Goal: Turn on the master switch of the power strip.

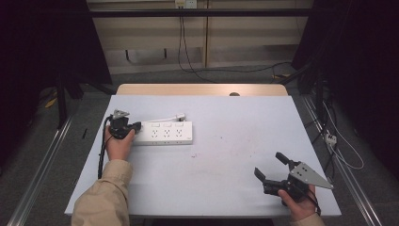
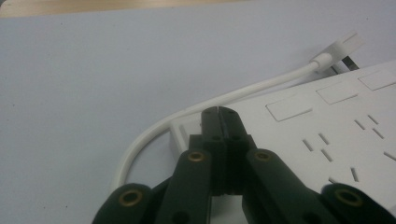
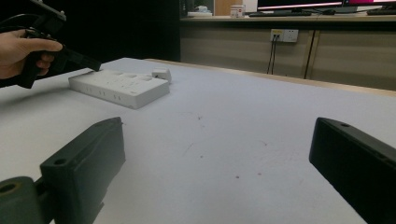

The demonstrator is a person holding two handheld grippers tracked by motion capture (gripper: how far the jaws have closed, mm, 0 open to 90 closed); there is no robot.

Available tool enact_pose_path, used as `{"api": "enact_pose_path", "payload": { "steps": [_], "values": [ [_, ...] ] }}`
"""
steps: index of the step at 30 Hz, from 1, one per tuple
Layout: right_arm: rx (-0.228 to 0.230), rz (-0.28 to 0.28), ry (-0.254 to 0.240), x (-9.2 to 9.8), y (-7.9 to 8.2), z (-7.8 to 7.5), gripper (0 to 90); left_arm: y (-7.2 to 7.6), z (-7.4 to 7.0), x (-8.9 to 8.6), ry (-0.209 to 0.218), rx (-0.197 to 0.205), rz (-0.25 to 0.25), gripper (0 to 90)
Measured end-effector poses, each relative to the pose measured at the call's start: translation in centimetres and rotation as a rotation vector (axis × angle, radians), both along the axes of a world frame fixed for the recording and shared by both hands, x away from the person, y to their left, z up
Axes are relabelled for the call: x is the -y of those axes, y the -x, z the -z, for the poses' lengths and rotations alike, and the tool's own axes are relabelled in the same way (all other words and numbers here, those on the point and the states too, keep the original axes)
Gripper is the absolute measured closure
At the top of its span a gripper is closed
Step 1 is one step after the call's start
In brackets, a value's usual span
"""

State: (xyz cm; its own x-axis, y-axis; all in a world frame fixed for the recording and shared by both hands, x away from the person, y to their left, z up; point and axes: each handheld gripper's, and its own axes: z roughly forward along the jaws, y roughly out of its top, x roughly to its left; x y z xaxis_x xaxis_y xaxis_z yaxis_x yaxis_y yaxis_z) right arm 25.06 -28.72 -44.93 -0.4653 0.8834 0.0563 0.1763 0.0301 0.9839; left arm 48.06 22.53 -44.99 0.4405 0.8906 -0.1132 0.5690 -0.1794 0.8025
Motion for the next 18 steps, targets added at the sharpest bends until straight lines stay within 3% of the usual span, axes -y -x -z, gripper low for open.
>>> {"api": "enact_pose_path", "payload": {
  "steps": [2,3,18],
  "values": [
    [0.003,0.003,-0.005,0.01,-0.01,-0.02,3.1,-0.01,-0.08,0.01,0.01,0.001,-0.011,90.0],
    [0.0,0.004,-0.004,0.04,-0.01,-0.01,3.1,-0.03,-0.14,0.02,0.035,-0.007,-0.019,90.0],
    [-0.003,0.007,-0.007,0.07,0.02,-0.01,3.0,0.19,-0.63,-0.2,0.034,-0.011,-0.039,88.7]
  ]
}}
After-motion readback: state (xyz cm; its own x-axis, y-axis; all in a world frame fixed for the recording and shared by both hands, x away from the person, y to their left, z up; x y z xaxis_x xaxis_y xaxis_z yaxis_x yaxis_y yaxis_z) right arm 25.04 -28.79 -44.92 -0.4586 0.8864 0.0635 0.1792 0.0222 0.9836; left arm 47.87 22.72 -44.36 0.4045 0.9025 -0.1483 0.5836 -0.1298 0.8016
